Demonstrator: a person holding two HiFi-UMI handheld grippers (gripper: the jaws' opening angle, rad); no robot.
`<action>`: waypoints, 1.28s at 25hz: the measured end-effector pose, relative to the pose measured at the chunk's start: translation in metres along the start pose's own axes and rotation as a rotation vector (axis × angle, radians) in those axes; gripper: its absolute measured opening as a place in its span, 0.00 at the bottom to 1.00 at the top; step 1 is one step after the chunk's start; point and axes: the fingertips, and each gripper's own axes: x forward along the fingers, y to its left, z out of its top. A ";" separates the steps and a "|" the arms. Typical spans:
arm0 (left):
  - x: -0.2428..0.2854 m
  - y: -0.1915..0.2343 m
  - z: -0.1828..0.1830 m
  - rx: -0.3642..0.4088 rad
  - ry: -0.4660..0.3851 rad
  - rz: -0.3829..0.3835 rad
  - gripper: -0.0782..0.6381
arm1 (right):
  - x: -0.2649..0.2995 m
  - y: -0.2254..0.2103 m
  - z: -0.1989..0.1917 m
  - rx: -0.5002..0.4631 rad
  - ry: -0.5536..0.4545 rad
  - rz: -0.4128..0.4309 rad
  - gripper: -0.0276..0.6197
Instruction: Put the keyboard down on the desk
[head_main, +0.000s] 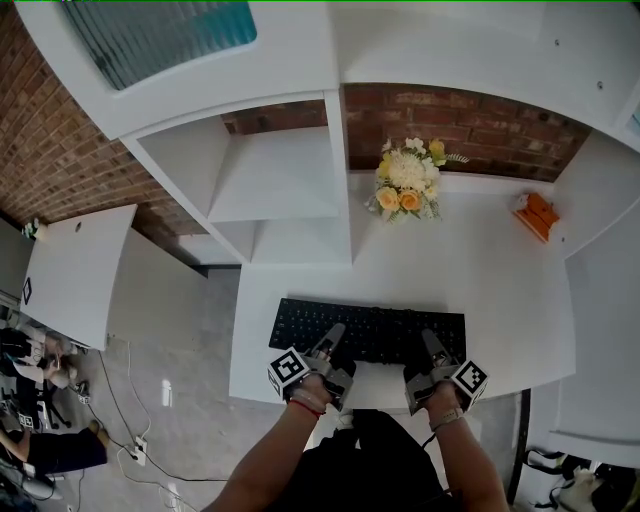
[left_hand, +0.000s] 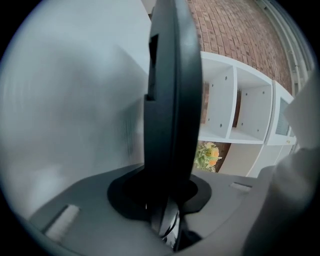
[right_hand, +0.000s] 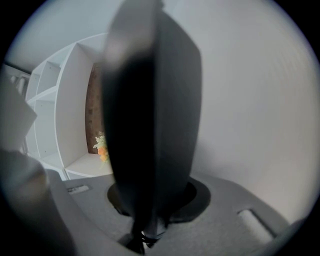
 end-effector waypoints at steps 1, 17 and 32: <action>0.002 0.000 0.001 0.000 0.000 0.002 0.20 | 0.002 0.000 0.001 0.003 0.001 -0.001 0.15; 0.003 -0.016 -0.020 0.137 0.189 -0.061 0.48 | 0.016 -0.002 0.006 0.026 -0.029 -0.035 0.14; -0.037 -0.011 -0.086 0.694 0.665 -0.024 0.51 | 0.020 -0.013 0.012 0.045 -0.049 -0.055 0.14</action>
